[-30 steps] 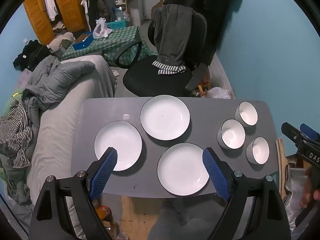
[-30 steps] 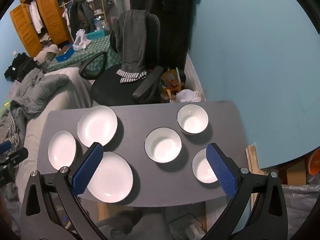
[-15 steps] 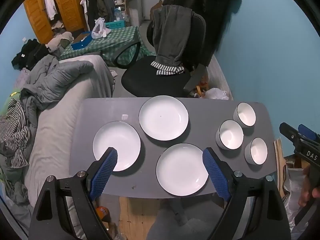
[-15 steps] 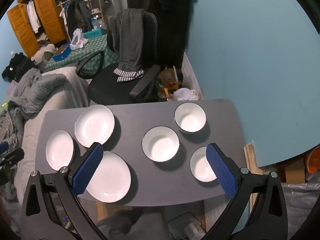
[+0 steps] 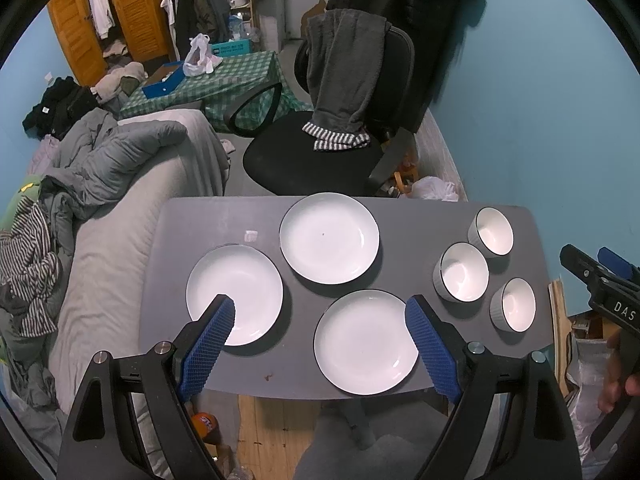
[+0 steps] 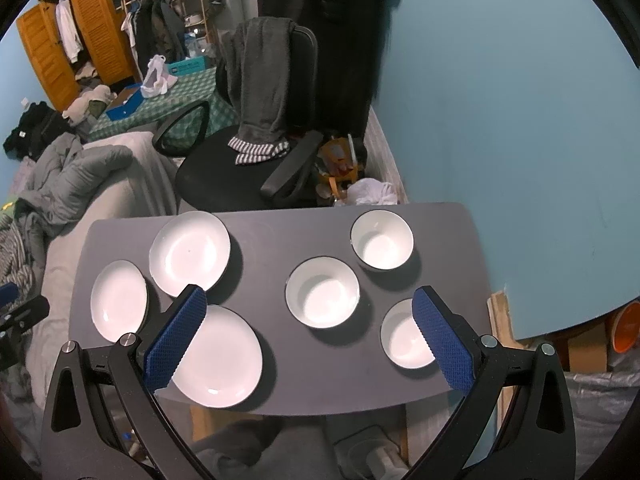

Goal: Organize plates and bowls

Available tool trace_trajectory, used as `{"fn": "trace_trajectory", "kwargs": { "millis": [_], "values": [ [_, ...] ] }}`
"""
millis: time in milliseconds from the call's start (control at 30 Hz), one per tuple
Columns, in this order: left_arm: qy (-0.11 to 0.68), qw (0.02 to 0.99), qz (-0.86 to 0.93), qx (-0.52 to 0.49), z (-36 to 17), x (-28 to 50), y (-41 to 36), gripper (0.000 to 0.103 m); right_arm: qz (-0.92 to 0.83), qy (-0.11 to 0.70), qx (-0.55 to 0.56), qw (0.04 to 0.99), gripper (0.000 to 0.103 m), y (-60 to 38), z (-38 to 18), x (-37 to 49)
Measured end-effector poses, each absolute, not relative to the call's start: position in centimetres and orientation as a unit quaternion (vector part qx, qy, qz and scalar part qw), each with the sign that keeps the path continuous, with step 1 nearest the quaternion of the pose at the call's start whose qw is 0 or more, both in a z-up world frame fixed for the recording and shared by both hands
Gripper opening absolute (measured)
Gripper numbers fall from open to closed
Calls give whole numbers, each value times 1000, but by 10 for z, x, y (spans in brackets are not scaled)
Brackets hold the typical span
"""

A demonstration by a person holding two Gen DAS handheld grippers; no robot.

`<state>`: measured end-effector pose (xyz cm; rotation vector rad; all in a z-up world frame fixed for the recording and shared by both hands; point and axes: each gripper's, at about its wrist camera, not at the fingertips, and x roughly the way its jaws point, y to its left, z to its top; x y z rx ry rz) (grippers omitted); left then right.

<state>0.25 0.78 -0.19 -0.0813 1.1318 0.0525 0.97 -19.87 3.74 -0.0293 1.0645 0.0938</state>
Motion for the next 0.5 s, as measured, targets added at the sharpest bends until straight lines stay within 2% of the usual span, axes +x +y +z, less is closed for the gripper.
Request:
{"fn": "trace_trajectory", "kwargs": {
  "millis": [500],
  "values": [
    [539, 841, 23, -40, -1, 7, 5, 88, 45, 510, -16, 859, 101, -196, 36, 12]
  ]
}}
